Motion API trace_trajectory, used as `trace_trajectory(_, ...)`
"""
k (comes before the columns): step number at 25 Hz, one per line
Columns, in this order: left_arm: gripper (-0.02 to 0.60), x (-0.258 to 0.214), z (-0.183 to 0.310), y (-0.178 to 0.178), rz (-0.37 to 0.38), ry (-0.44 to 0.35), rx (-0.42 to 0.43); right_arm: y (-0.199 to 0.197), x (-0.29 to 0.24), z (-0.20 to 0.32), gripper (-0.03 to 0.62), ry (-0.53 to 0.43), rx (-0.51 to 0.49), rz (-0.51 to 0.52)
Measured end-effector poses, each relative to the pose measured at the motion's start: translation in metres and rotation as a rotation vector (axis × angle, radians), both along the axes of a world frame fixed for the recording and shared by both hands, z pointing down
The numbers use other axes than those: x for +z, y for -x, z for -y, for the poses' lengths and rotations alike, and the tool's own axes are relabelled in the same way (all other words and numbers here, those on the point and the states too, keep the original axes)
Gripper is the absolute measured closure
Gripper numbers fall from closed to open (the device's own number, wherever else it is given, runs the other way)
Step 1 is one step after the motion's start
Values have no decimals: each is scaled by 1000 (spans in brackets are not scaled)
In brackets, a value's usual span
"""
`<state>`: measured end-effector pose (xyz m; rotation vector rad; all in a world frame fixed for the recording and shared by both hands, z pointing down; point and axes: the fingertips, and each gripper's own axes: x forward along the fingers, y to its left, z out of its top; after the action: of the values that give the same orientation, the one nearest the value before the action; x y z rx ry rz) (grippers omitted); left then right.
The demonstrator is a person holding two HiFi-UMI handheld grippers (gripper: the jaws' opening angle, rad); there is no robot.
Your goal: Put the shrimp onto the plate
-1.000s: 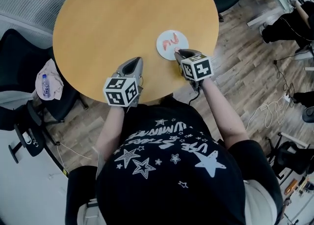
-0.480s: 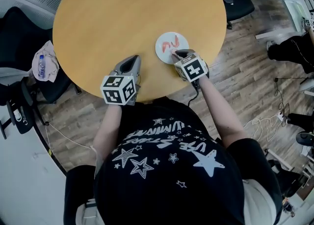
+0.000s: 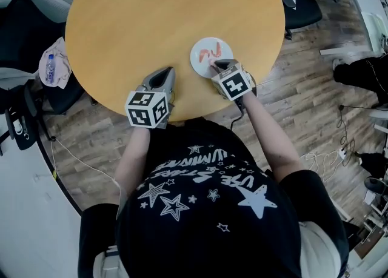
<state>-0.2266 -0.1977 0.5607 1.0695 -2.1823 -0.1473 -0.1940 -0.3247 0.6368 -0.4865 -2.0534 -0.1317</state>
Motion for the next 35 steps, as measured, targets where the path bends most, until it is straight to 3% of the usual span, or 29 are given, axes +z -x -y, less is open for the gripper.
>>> trace_trajectory(23, 580, 0, -13, -6, -5, 13, -18, 3, 4, -5, 502, -21, 6, 25)
trace_trajectory(35, 580, -10, -18, 2, 18, -5, 29, 3, -9, 1, 499, -38, 90, 56)
